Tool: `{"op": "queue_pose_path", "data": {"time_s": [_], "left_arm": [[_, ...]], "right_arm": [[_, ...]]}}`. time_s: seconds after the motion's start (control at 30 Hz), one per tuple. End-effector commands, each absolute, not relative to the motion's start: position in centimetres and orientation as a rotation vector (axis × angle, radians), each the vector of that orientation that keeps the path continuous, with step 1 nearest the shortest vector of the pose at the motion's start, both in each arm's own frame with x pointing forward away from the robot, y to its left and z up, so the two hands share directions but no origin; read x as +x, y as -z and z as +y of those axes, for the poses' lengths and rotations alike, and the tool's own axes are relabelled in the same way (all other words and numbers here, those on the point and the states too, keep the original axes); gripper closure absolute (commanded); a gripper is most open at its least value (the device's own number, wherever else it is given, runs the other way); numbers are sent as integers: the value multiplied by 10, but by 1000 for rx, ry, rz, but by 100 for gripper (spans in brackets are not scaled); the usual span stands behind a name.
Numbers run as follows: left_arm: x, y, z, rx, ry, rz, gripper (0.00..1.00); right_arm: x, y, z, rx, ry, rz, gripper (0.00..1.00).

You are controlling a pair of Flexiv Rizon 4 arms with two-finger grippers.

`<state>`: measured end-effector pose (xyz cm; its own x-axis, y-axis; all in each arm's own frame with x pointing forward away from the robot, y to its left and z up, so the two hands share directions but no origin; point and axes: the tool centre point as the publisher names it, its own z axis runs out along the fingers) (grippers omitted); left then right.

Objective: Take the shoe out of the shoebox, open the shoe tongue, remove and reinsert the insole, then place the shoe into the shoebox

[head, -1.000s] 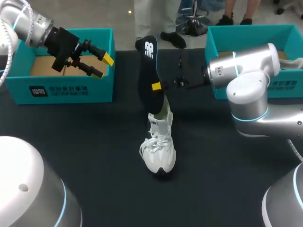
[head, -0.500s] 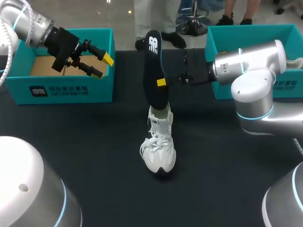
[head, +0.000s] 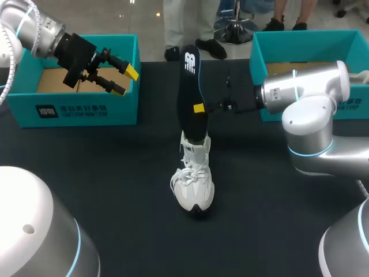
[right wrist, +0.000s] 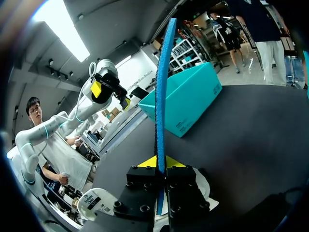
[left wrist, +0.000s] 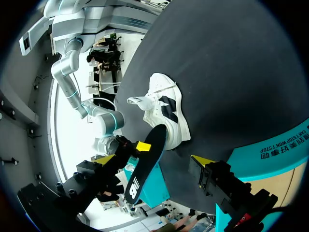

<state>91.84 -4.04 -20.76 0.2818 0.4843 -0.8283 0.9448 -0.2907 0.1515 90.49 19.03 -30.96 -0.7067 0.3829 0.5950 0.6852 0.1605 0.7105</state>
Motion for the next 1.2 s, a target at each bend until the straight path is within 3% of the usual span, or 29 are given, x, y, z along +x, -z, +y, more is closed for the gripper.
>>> {"op": "queue_pose_path", "data": {"time_s": [0.03,1.17,1.2], "left_arm": [[918,207,-40,1897,891,1283,0],[918,207,-40,1897,891,1283,0],[918,207,-40,1897,891,1283,0]], "right_arm": [[897,314,193,-1044,1577,-2159,100],[859,348,190,-1126,1543,-2119,100],[860,346,190,-1123,1548,-2124,85]]}}
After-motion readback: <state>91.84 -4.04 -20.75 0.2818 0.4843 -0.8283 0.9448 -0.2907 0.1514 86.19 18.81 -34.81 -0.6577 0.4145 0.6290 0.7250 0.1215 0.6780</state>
